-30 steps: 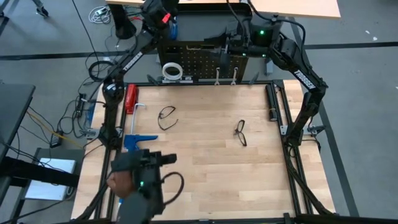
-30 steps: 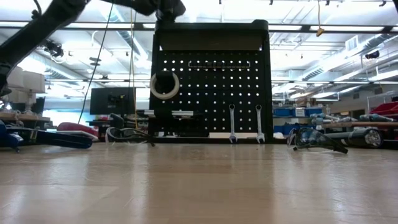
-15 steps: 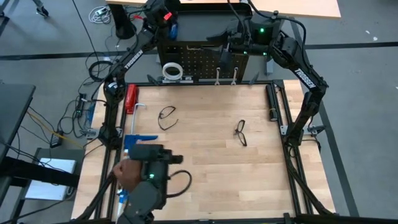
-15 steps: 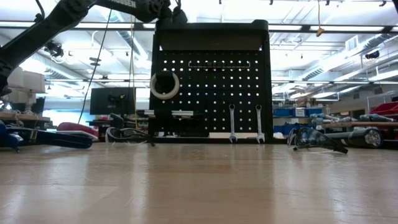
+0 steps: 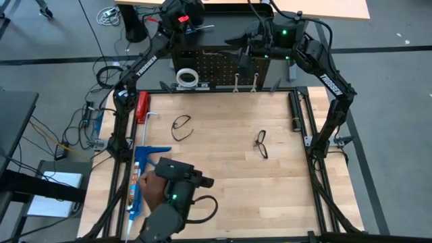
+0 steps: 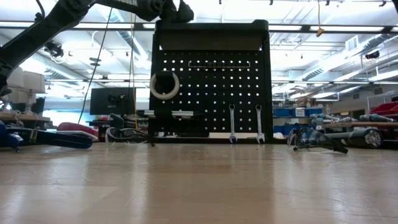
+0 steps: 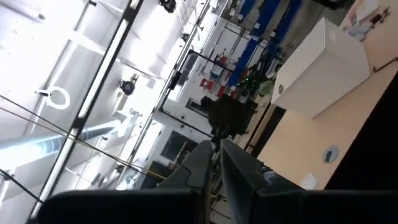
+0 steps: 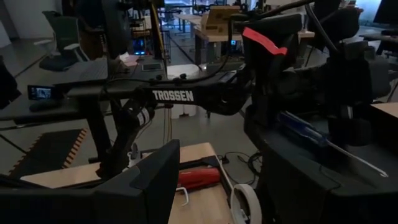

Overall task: Hang tools onto peg board
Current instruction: Remove the blue screwdriver from the black pegboard

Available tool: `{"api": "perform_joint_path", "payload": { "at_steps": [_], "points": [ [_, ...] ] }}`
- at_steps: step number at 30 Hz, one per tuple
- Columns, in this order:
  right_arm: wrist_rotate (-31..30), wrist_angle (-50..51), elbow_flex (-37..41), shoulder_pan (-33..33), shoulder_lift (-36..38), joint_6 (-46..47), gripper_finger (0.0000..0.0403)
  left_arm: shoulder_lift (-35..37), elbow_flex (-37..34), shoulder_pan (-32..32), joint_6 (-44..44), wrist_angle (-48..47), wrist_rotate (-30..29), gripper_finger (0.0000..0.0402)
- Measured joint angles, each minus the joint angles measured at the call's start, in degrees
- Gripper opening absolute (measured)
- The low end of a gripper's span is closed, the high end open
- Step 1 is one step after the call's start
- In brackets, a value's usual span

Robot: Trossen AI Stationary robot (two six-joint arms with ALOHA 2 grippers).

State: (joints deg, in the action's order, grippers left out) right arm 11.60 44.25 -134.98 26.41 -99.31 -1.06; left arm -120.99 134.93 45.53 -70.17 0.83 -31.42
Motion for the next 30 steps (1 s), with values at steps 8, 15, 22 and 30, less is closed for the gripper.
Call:
{"api": "perform_joint_path", "payload": {
  "at_steps": [8,15,22,30],
  "points": [
    [0.07,0.17,-0.02,-0.02,0.0,1.09,0.023,0.16,0.05,-0.53,-0.02,5.04,-8.06,0.0037],
    [0.09,0.39,-0.02,-0.02,0.02,0.96,0.023,3.87,-0.09,-2.41,0.37,3.37,-11.08,0.0011],
    [0.09,-0.07,-0.01,-0.01,0.02,0.46,0.023,5.93,-0.02,-4.33,-1.39,3.42,-17.35,0.0003],
    [0.61,-0.07,-0.02,-0.02,0.02,0.6,0.023,5.31,0.0,-3.87,-7.82,-1.77,-18.89,0.0001]
  ]
}}
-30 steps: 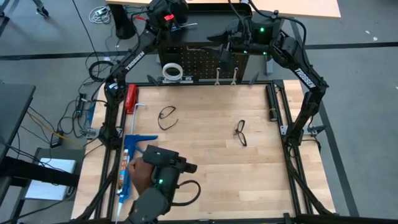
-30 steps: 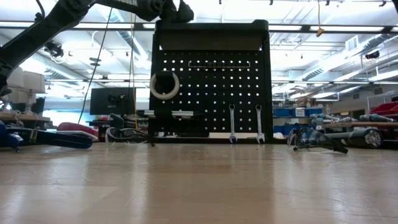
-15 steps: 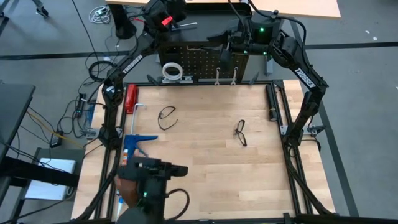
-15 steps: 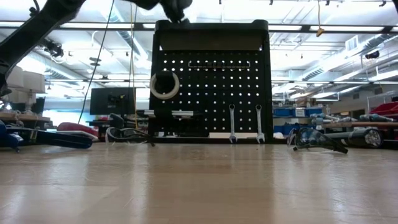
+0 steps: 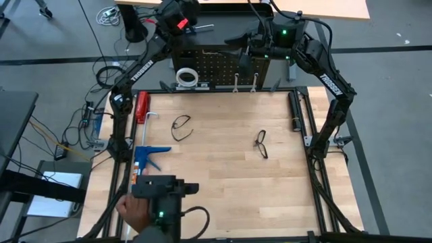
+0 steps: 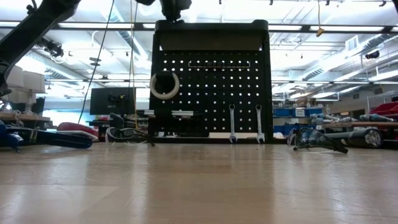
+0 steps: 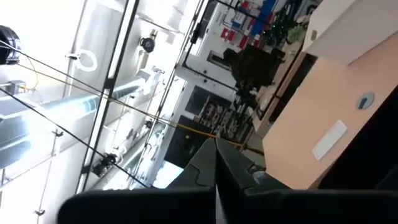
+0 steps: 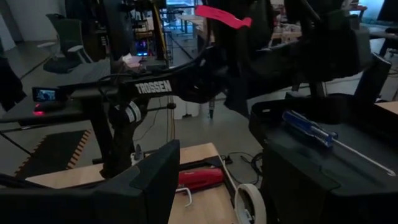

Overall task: Hang tools onto peg board
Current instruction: Remove the blue screwdriver from the black pegboard

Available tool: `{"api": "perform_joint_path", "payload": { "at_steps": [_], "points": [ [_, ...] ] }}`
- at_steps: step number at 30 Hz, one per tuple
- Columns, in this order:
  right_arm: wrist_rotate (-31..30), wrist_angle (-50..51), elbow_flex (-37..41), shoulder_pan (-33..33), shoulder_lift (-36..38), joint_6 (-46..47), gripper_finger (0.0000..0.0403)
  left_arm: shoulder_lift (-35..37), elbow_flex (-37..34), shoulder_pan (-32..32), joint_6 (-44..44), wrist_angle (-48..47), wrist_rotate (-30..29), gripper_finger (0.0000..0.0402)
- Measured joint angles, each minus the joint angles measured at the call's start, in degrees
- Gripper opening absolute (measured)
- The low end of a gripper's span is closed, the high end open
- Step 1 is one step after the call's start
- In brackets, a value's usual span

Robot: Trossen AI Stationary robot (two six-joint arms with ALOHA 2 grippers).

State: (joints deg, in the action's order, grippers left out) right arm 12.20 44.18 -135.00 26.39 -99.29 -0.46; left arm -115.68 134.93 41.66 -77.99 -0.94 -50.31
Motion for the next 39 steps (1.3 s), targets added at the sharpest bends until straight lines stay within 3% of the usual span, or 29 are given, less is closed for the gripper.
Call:
{"api": "perform_joint_path", "payload": {
  "at_steps": [7,17,28,39],
  "points": [
    [1.4,0.02,0.0,-0.47,0.0,0.91,0.023,-2.21,0.0,2.0,-1.97,4.58,0.45,0.0001],
    [1.47,0.04,0.0,-1.07,0.0,0.64,0.023,-2.88,-1.13,3.27,-2.44,2.44,-0.5,0.0001],
    [1.45,-0.92,0.0,-0.66,0.0,0.34,0.023,-2.71,-1.03,0.66,4.73,-3.22,-1.03,0.0],
    [1.45,-1.01,0.0,-0.26,0.0,0.29,0.023,-3.82,-0.96,-2.03,4.26,-1.46,-2.41,0.0]
  ]
}}
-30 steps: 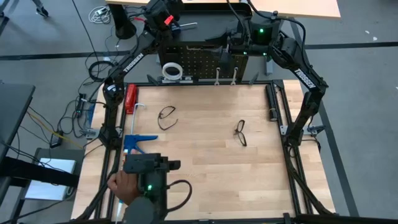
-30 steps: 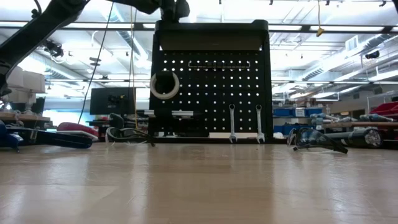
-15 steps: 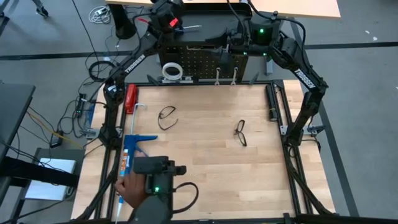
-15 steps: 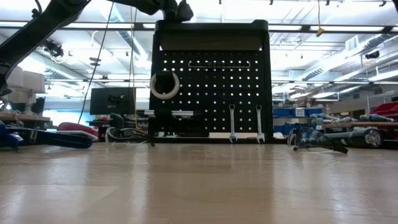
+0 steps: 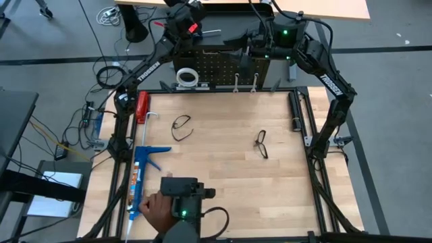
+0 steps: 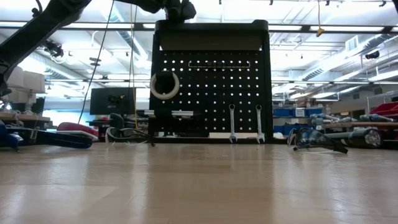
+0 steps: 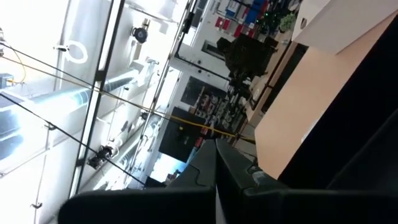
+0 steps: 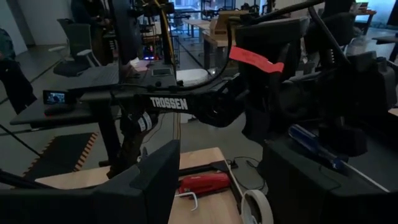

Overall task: Hang tools onto peg board
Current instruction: Remove the blue screwdriver from the black pegboard

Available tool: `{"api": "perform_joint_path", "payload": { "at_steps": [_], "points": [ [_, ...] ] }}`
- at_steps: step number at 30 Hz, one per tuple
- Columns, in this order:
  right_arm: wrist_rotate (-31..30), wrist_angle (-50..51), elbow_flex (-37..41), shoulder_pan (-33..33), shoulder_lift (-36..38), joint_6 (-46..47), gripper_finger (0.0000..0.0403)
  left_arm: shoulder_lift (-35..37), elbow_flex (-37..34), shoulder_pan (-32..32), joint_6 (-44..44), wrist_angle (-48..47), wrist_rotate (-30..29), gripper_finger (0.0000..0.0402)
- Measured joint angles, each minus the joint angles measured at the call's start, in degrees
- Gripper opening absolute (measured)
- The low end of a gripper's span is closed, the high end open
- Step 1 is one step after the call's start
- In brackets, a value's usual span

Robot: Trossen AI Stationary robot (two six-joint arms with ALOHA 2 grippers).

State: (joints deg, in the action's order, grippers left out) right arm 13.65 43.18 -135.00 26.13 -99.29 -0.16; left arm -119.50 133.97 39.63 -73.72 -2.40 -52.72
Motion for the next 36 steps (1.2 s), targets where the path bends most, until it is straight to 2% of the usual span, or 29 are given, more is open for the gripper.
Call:
{"api": "perform_joint_path", "payload": {
  "at_steps": [9,23,36],
  "points": [
    [-0.02,0.11,0.0,0.0,0.0,0.0,0.023,-0.42,-0.24,-1.87,-3.66,5.48,0.92,0.0],
    [-0.02,0.15,0.01,0.0,0.0,0.2,0.023,-0.48,-0.31,-4.66,-3.22,9.69,1.1,0.0],
    [-0.02,0.7,0.02,-0.28,0.0,0.57,0.023,-0.15,0.0,-2.11,-6.83,20.85,-1.89,0.0]
  ]
}}
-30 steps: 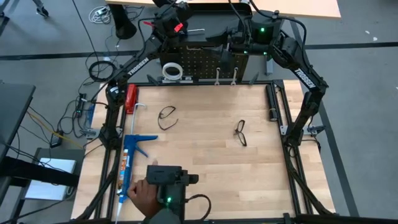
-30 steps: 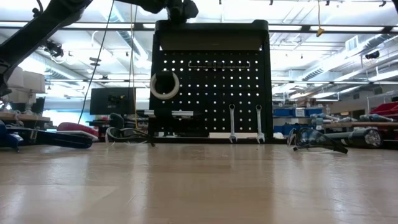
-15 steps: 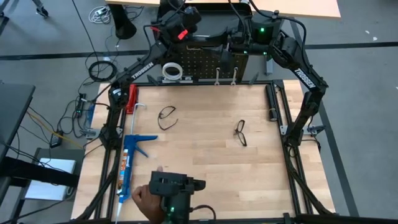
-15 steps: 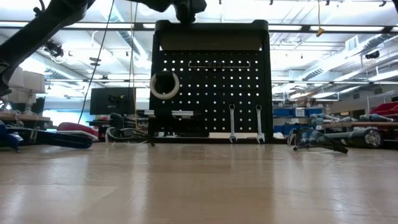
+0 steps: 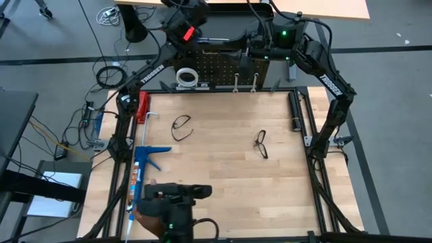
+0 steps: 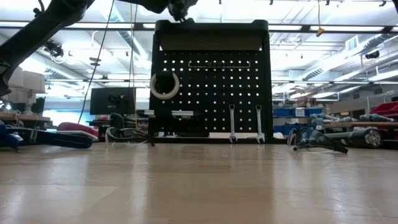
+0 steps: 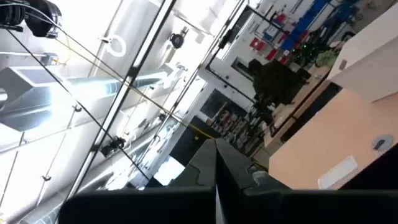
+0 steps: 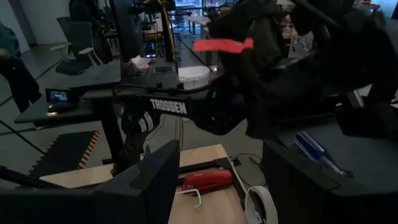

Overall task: Hang tools onto peg board
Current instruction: Remove the blue screwdriver from the black pegboard

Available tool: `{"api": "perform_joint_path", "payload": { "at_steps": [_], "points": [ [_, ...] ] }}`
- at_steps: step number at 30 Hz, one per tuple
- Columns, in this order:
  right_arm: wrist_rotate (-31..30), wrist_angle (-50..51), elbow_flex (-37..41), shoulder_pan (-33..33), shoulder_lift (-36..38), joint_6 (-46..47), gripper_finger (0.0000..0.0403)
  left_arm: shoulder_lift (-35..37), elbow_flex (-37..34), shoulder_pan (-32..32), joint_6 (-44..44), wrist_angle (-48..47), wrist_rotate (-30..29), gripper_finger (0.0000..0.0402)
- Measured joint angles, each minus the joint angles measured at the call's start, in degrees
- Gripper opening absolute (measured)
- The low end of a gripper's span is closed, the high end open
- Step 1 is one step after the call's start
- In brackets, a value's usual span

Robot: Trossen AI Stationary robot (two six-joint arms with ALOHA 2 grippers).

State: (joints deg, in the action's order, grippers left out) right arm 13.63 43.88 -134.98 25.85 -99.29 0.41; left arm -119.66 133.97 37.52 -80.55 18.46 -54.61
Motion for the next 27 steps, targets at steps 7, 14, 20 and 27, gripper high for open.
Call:
{"api": "perform_joint_path", "payload": {
  "at_steps": [7,14,20,27],
  "points": [
    [0.0,0.05,-0.02,0.0,0.0,0.91,0.023,2.1,1.01,-0.39,-0.08,1.75,-0.03,0.0],
    [-1.73,-1.93,0.0,0.93,1.79,-0.35,0.023,6.45,1.01,-1.38,5.78,-0.34,-0.18,0.0],
    [-2.01,-2.63,-0.03,2.64,3.02,-0.44,0.023,12.88,1.03,-1.64,29.56,-20.43,4.02,0.0],
    [-2.0,-0.38,-0.02,3.23,2.65,-0.57,0.023,18.64,1.03,1.97,61.39,-46.34,31.89,0.0]
  ]
}}
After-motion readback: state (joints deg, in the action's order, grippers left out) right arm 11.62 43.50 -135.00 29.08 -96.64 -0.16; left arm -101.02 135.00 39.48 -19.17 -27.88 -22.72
